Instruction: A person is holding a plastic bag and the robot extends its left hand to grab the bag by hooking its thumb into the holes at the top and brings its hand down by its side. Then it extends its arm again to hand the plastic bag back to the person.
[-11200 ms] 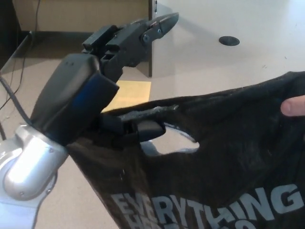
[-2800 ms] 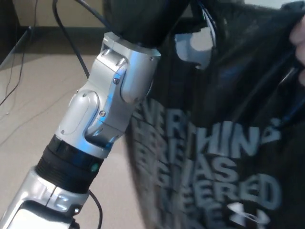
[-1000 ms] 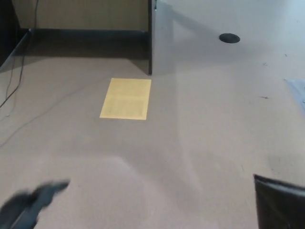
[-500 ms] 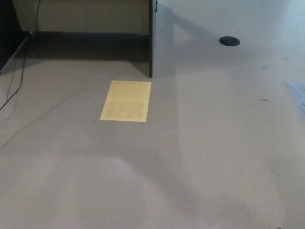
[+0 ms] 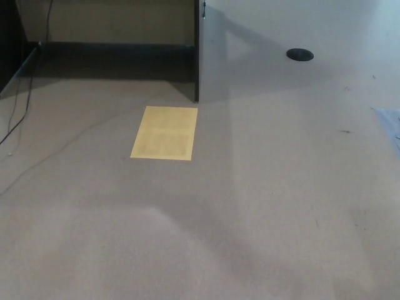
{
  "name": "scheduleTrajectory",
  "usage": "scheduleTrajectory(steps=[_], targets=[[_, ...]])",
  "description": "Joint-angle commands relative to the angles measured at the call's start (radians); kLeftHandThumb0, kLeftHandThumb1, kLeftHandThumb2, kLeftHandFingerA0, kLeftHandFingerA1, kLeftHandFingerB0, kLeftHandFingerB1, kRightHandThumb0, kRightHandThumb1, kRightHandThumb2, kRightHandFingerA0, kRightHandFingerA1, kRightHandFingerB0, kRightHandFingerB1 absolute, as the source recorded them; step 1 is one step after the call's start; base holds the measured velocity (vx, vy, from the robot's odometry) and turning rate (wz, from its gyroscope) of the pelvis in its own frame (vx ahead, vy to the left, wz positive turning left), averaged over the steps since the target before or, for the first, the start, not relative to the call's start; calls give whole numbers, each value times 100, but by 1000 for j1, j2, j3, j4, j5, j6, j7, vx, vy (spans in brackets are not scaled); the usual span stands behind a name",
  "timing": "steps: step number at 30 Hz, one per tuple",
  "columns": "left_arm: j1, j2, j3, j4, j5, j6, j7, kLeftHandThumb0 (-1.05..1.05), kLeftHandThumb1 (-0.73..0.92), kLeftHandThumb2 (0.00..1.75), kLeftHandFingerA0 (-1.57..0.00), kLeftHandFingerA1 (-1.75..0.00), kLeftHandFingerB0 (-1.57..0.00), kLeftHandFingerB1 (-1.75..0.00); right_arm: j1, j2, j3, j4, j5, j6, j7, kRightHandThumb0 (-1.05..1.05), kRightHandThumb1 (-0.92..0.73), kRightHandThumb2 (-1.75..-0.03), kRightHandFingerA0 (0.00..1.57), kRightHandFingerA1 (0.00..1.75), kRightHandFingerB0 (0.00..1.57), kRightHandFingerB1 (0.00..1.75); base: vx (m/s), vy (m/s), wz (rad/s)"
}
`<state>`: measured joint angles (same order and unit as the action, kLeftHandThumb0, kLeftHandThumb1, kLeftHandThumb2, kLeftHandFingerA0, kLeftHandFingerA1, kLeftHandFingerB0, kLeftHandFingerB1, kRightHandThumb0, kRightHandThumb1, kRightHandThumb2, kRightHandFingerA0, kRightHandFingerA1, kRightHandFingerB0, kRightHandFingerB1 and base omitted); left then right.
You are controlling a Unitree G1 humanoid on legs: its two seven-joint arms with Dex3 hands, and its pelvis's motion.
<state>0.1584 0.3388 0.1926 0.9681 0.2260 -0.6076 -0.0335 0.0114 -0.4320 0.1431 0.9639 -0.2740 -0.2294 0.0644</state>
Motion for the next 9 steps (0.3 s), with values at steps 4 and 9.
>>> scheduleTrajectory(steps=[4,9], targets=[[-25,25,-24,-1,-45,-24,-28,-52,49,56,-48,-40,-33,-33,-24,12,-8,13,5,3,-15,-28,-51,-96,67,70,16,48,0,0,0],[-42,38,-39,16,-41,-28,-26,-64,41,74,-37,-49,-30,-41,-43,9,9,21,-15,5,-28,-38,-72,-62,73,48,29,32,0,0,0]])
